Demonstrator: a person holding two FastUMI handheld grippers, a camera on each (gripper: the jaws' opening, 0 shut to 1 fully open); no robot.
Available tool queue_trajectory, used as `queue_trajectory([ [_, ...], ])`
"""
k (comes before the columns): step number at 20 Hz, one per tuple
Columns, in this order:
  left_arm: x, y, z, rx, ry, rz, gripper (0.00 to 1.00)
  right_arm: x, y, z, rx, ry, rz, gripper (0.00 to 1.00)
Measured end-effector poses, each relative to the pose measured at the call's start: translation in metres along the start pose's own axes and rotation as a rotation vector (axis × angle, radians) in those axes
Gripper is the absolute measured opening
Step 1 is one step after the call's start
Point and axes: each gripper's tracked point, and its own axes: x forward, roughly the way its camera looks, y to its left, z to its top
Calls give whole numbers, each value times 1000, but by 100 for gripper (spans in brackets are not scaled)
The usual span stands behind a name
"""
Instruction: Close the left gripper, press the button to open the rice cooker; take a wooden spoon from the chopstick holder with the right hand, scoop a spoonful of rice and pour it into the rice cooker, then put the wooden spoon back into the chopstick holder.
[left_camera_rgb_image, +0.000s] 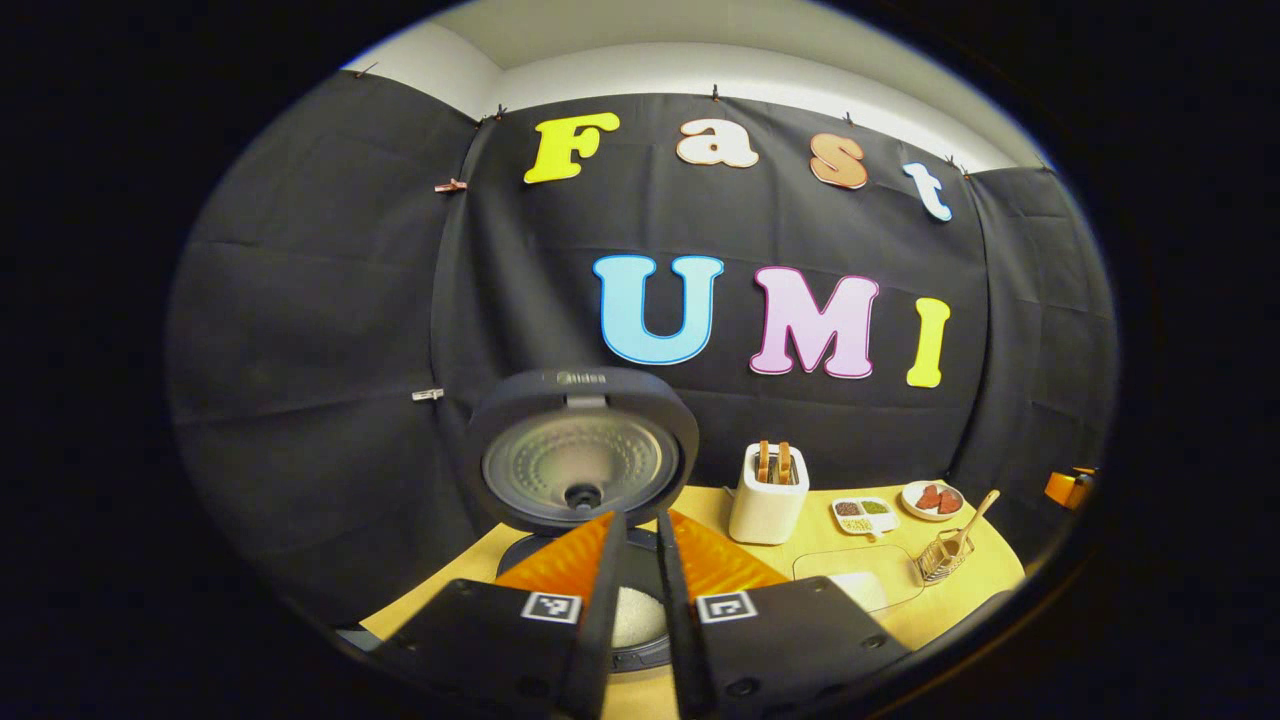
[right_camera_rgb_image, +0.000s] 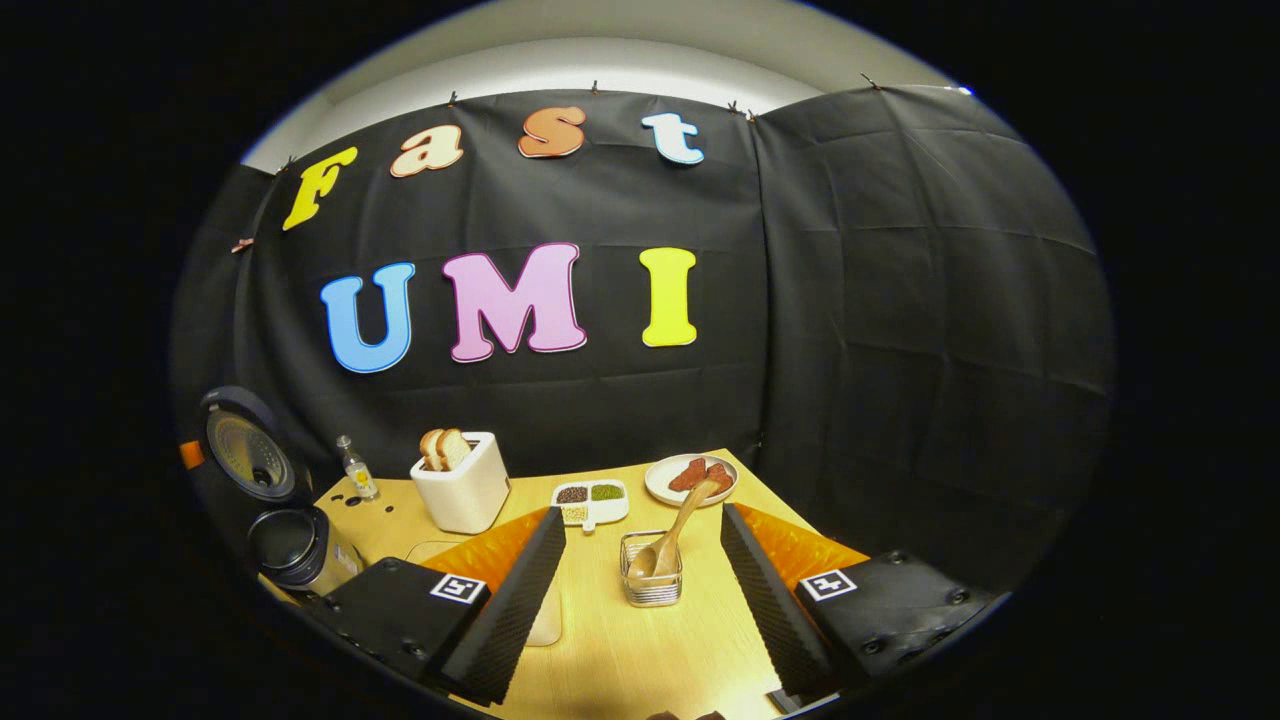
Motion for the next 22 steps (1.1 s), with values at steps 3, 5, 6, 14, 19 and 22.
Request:
queue_trajectory([
  [3, -8, -10, -6, -50, 22, 36, 68, 29, -16, -11, 41, 53, -5, 96],
  [5, -9, -19, -13, -67, 37, 58, 98, 50, -26, -18, 55, 82, -12, 97],
  [6, -12, -22, -17, -60, 47, 77, 98, 61, -30, -22, 58, 96, -12, 97],
  [14, -20, -58, -41, -13, 134, 161, 95, 154, -56, -79, 156, 290, 7, 99],
  [19, -25, -81, -67, -16, 213, 195, 96, 203, -69, -117, 272, 395, -14, 99],
  [22, -26, -92, -82, -8, 256, 214, 95, 231, -69, -139, 333, 439, -16, 98],
])
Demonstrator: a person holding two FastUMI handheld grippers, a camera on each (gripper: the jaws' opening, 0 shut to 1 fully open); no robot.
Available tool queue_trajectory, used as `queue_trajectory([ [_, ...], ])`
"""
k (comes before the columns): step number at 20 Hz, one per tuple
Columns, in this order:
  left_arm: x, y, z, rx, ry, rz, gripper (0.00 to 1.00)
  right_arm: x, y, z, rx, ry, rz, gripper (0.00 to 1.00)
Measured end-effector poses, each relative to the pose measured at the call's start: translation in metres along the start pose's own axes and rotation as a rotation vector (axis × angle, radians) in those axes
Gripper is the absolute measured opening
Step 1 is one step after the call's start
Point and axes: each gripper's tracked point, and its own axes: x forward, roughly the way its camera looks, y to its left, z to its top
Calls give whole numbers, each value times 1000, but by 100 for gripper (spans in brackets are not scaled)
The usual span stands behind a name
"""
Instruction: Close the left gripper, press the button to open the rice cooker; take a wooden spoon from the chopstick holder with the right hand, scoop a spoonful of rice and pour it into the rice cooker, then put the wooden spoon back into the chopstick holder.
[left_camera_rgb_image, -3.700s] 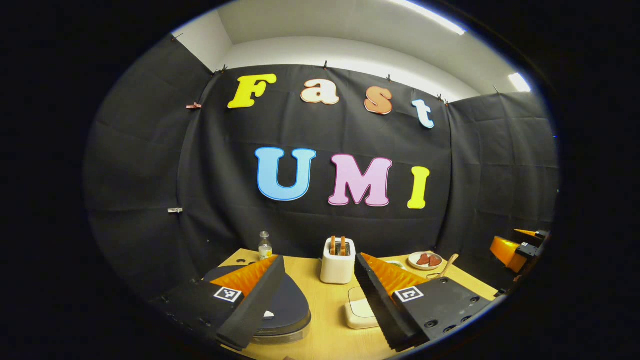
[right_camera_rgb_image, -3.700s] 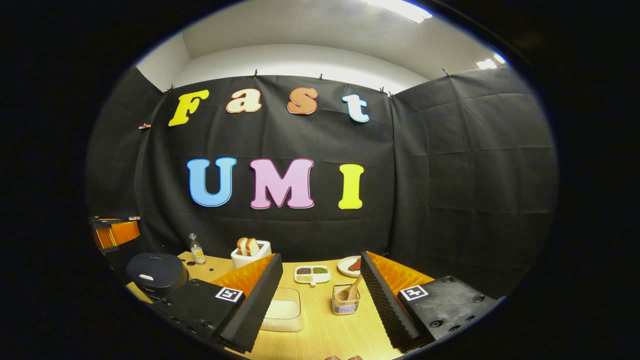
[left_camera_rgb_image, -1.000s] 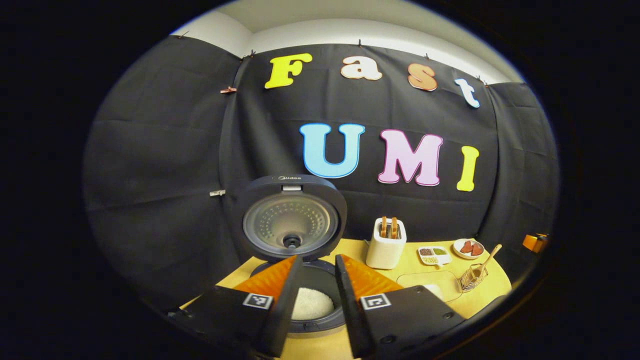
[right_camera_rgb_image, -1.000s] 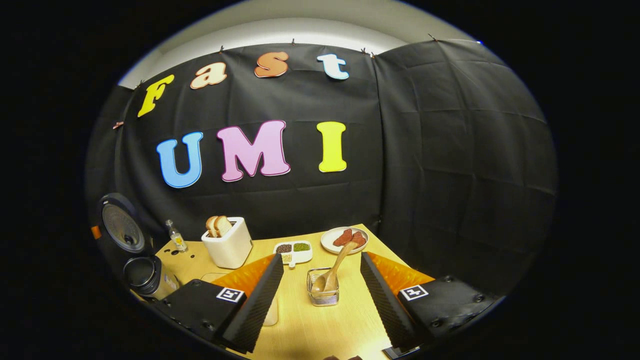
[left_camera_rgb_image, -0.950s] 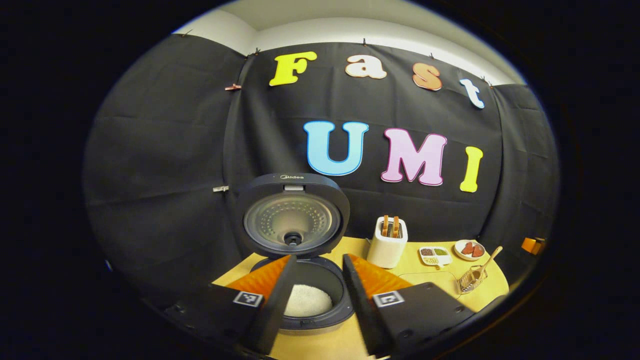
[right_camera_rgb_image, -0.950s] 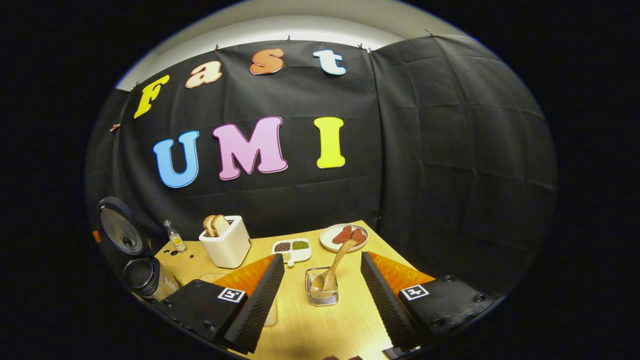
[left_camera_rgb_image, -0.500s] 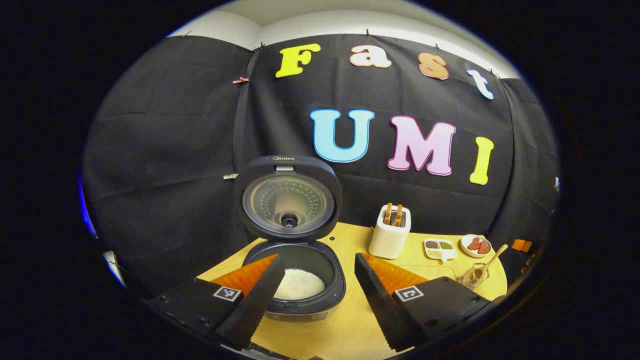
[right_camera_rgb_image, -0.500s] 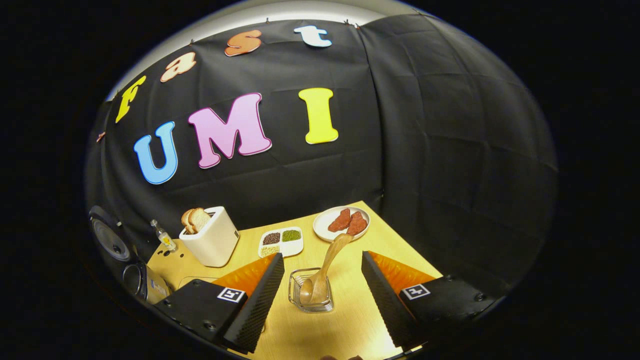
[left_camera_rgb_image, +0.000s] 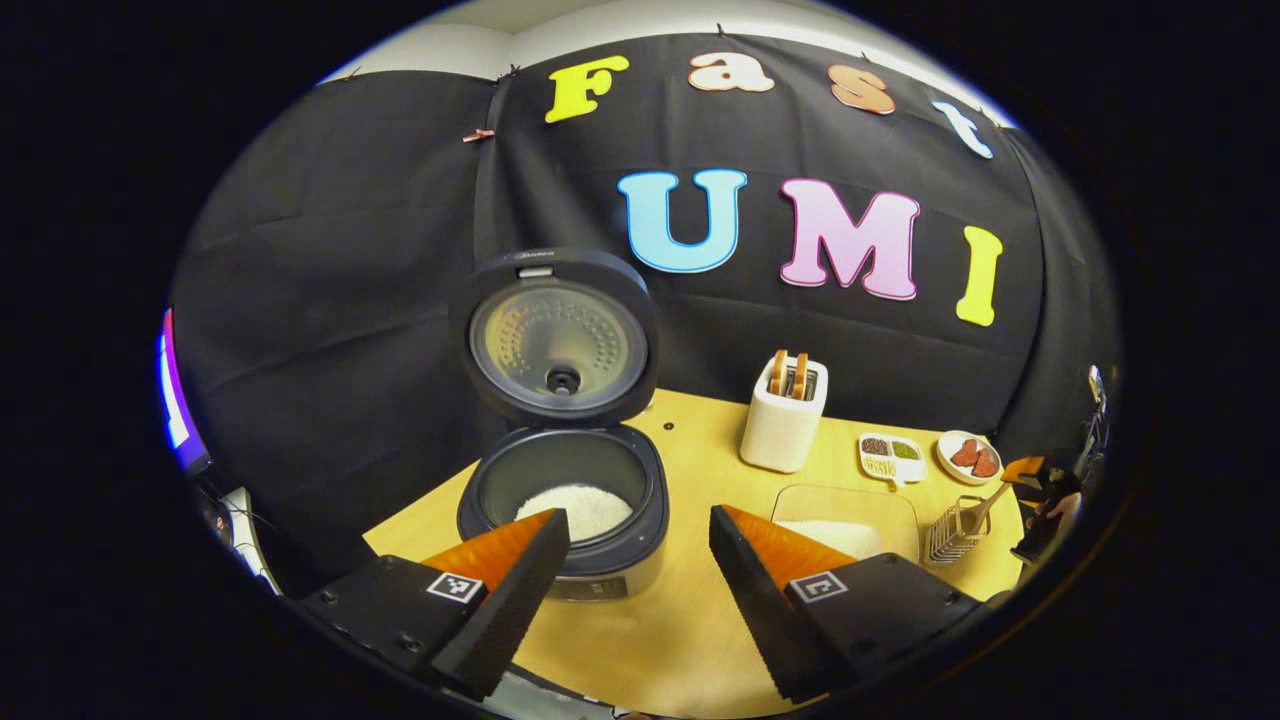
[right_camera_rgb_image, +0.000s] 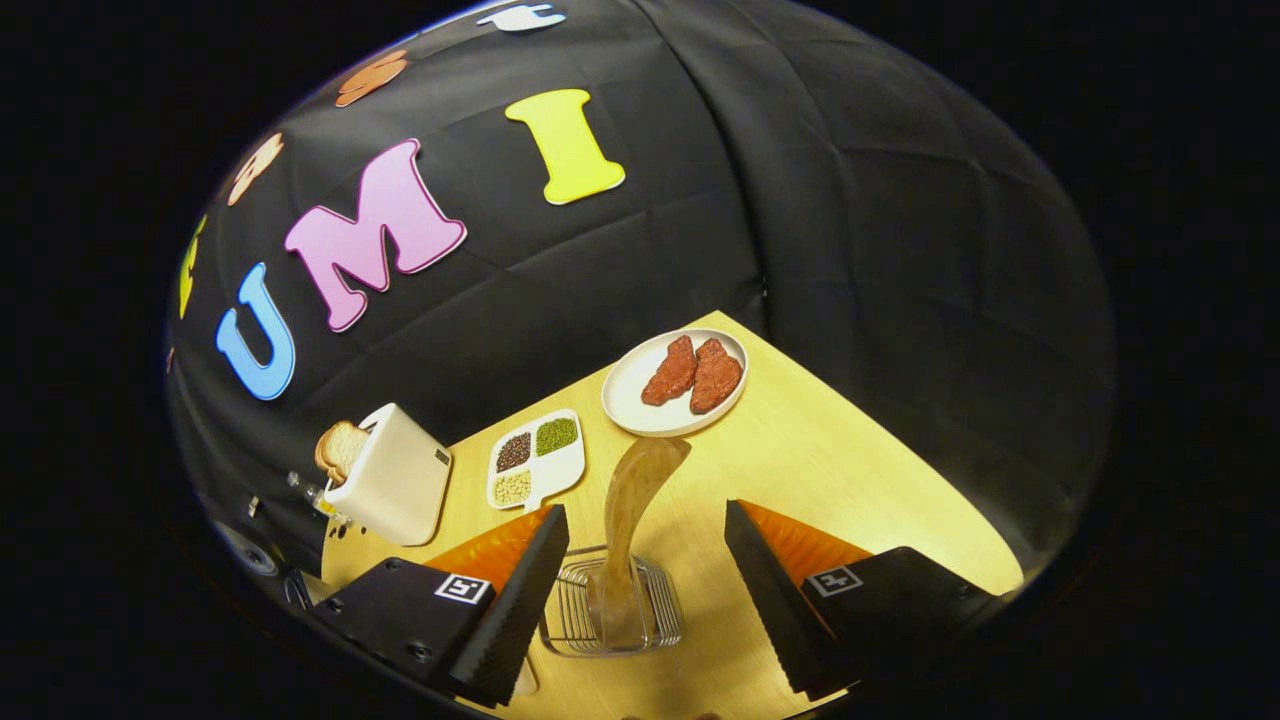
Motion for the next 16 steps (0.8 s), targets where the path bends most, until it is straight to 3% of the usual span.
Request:
queue_trajectory([
  [4, -2, -20, -17, -1, 47, -5, 95, 28, 1, -12, 87, 62, 7, 97],
  [6, -3, -29, -24, 14, 65, -13, 95, 36, 6, -10, 125, 55, 7, 79],
  [7, -3, -33, -27, 22, 68, -18, 96, 36, 9, -7, 140, 47, 15, 55],
  [9, -4, -41, -30, 31, 72, -31, 95, 33, 17, -10, 167, 69, 40, 57],
  [10, -5, -45, -30, 32, 72, -39, 95, 34, 16, -8, 162, 63, 20, 48],
  [11, -5, -48, -32, 30, 73, -47, 95, 34, 16, -11, 154, 61, 12, 27],
  [12, -5, -51, -33, 27, 75, -55, 95, 33, 15, -13, 149, 63, 4, 27],
  [13, -6, -53, -34, 24, 74, -64, 95, 27, 17, -10, 151, 67, 10, 17],
  [14, -6, -54, -34, 23, 71, -71, 95, 23, 19, -9, 141, 64, 16, 20],
  [16, -8, -53, -31, 24, 62, -84, 95, 15, 29, 1, 97, 18, 54, 18],
])
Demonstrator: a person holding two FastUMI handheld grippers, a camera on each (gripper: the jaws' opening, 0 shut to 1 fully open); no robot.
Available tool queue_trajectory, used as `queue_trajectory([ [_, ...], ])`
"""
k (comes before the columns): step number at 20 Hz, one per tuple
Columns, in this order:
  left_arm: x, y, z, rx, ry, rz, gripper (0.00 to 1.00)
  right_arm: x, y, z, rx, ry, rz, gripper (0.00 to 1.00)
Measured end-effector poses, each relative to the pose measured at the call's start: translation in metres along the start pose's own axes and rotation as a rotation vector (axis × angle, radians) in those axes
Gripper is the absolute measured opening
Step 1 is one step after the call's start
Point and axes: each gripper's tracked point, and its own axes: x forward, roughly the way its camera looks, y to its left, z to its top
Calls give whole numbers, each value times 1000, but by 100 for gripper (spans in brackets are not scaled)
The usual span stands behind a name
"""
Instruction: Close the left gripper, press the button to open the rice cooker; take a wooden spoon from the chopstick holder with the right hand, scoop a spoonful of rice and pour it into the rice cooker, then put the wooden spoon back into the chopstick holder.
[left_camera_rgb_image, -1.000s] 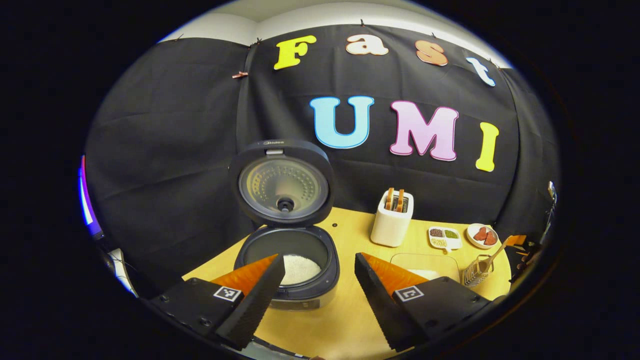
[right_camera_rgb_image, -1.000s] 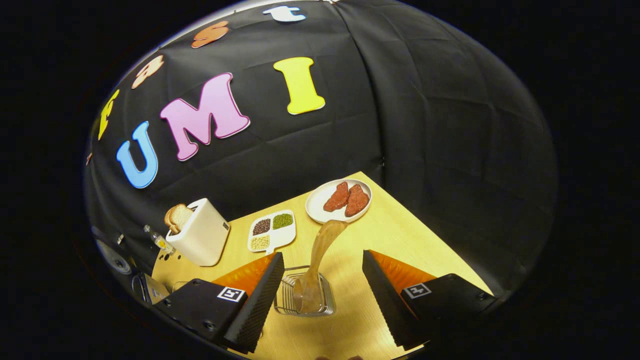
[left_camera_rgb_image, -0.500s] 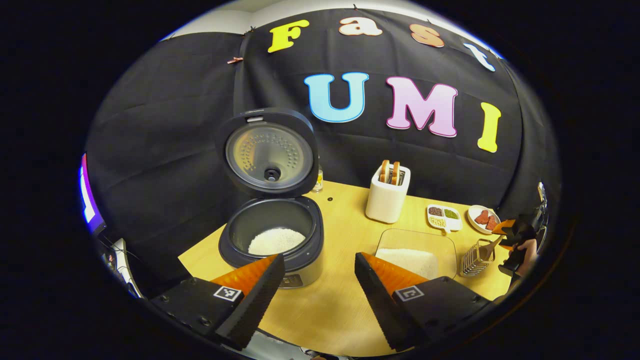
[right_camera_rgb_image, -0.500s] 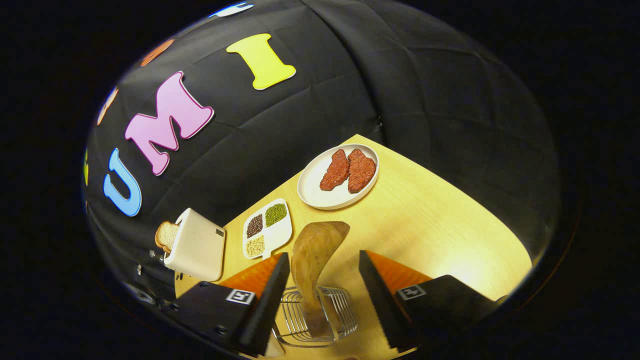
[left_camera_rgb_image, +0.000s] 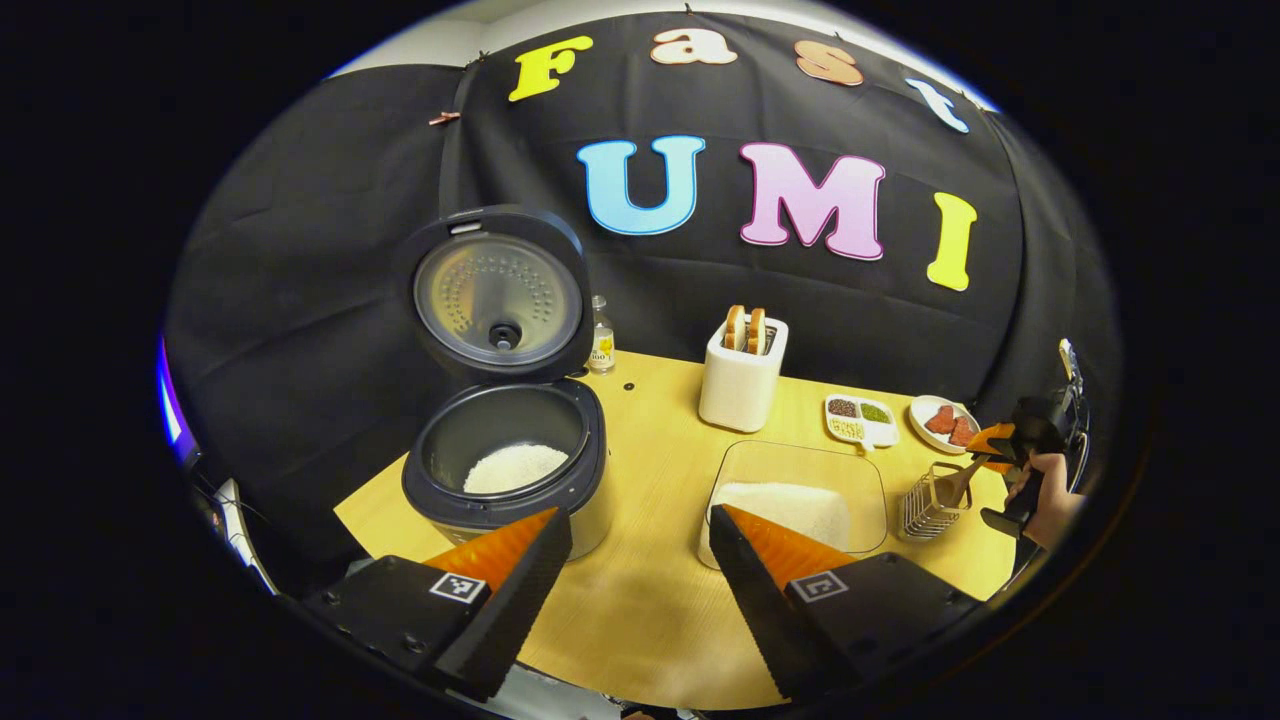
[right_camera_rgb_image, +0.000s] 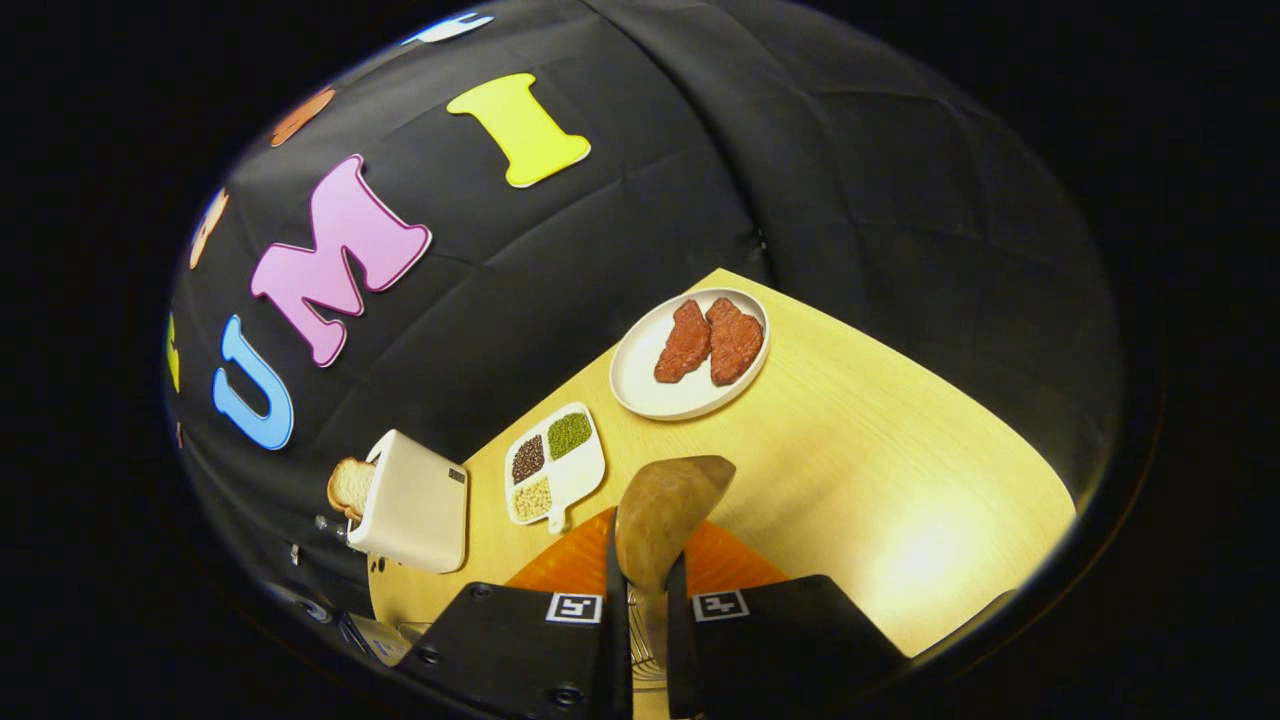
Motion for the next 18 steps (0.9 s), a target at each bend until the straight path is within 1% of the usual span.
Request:
queue_trajectory([
  [4, -1, 10, 9, 22, -32, -29, 95, -37, 36, 29, -125, -115, 63, 18],
  [7, 0, 23, 14, 11, -55, -50, 95, -66, 69, 47, -169, -187, 104, 18],
  [9, -2, 31, 20, 29, -88, -62, 95, -84, 87, 50, -181, -217, 120, 18],
  [13, -4, 47, 24, 35, -127, -108, 95, -112, 127, 33, -187, -199, 168, 17],
  [15, -2, 57, 22, 22, -130, -129, 95, -121, 147, 22, -219, -205, 190, 18],
  [18, 1, 75, 14, -3, -118, -139, 95, -129, 180, -2, -274, -198, 240, 18],
])
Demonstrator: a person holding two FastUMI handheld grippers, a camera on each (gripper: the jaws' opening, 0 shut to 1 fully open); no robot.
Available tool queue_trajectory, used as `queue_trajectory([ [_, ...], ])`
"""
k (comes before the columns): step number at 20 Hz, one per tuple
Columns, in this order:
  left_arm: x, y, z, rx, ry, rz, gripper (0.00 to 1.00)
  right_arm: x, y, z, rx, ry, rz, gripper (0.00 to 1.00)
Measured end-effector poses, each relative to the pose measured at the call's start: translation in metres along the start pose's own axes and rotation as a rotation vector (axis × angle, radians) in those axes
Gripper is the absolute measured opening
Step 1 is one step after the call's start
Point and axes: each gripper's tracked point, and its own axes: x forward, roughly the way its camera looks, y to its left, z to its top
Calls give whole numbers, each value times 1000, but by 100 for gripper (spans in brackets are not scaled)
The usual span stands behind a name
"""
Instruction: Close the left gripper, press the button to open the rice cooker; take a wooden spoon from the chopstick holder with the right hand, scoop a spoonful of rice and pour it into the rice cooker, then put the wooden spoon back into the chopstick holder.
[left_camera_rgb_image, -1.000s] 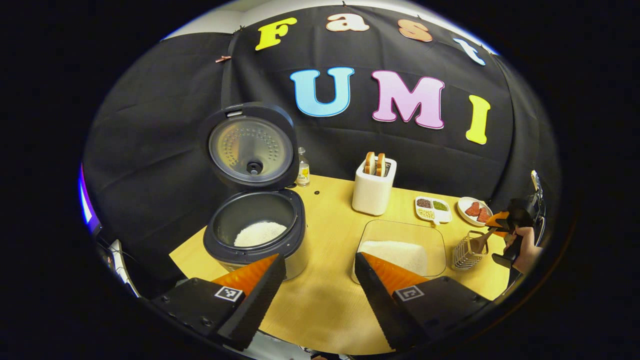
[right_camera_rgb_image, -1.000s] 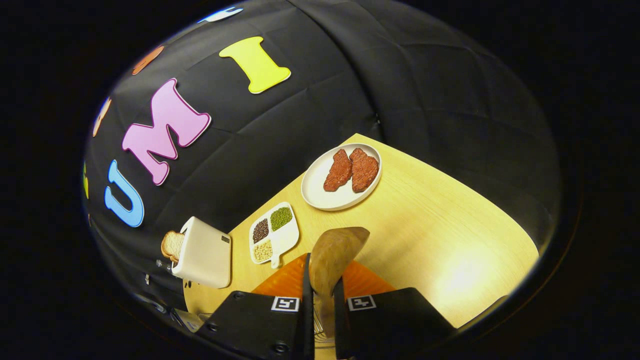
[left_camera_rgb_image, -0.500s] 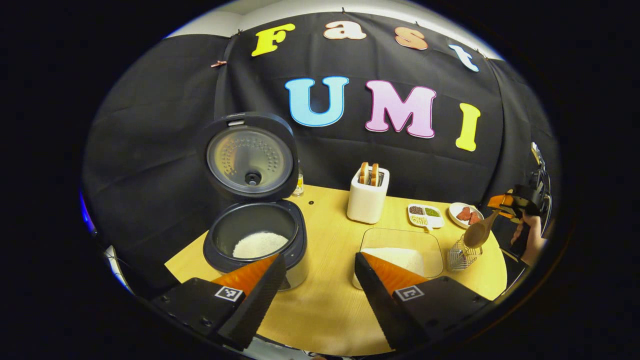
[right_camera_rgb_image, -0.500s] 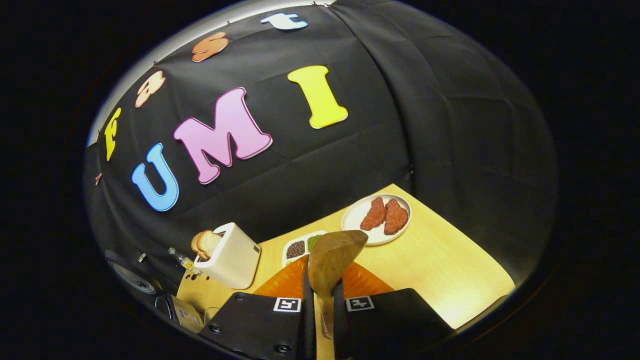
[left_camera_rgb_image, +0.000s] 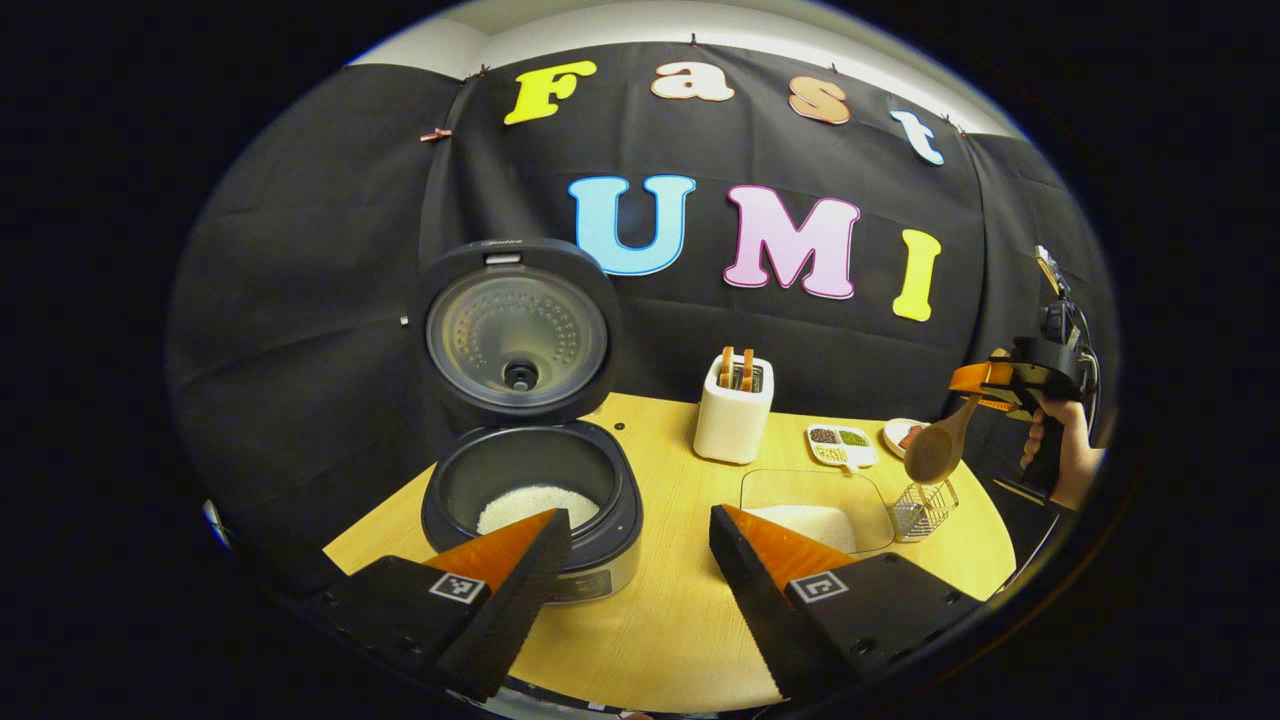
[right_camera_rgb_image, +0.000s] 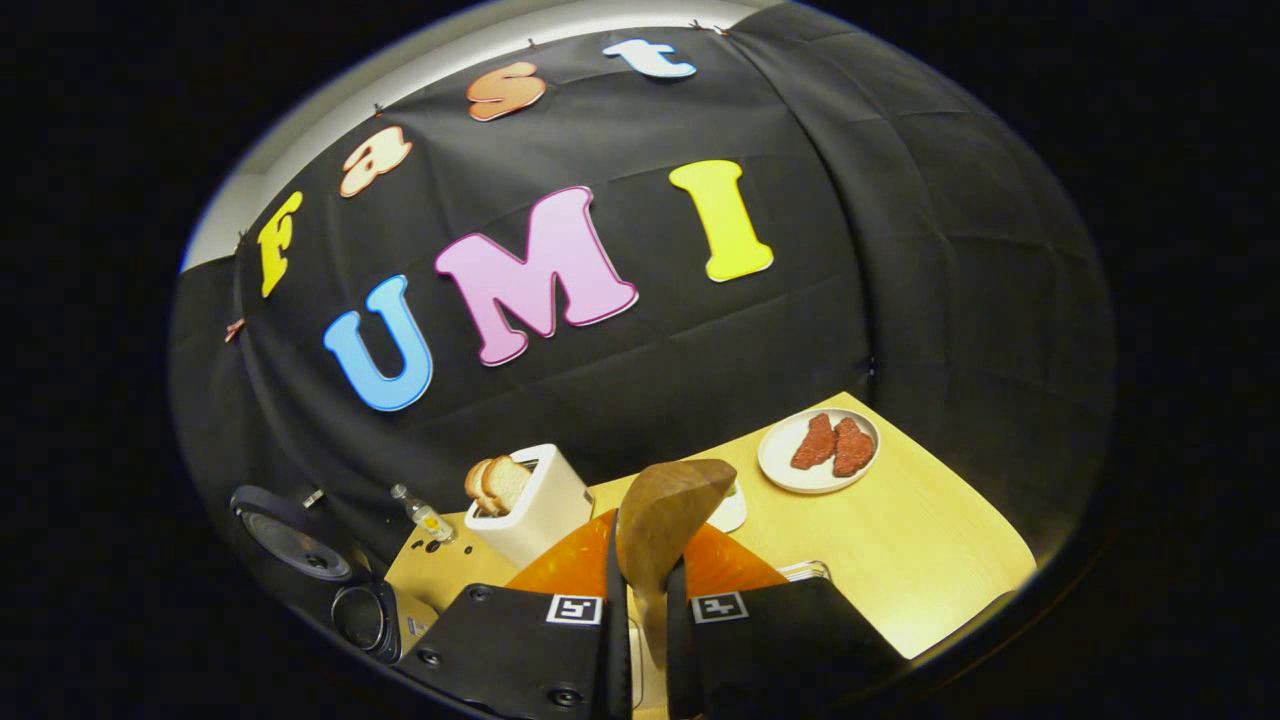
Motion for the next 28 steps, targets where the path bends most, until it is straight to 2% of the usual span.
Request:
queue_trajectory([
  [5, 6, 28, -13, -24, 32, -6, 95, 17, 39, -63, -59, 75, 47, 18],
  [7, 11, 38, -21, -14, 46, -7, 95, 27, 40, -90, -96, 96, 35, 18],
  [8, 14, 42, -25, -9, 56, -10, 95, 32, 39, -104, -118, 106, 28, 13],
  [9, 16, 46, -31, -5, 67, -11, 95, 36, 37, -117, -139, 115, 22, 18],
  [11, 21, 53, -43, -1, 90, -11, 95, 46, 30, -143, -164, 144, 2, 18],
  [12, 22, 56, -46, 1, 96, -9, 96, 50, 27, -153, -168, 159, -9, 13],
  [13, 22, 59, -48, 0, 98, -7, 96, 51, 27, -161, -162, 164, -11, 18],
  [16, 23, 66, -57, -21, 111, -4, 95, 54, 37, -170, -141, 159, -21, 18],
  [21, 17, 74, -62, -77, 114, 7, 96, 43, 71, -200, -88, 237, 11, 18],
  [28, 3, 88, -56, -100, 84, 29, 95, 37, 101, -215, 131, 362, 12, 18],
])
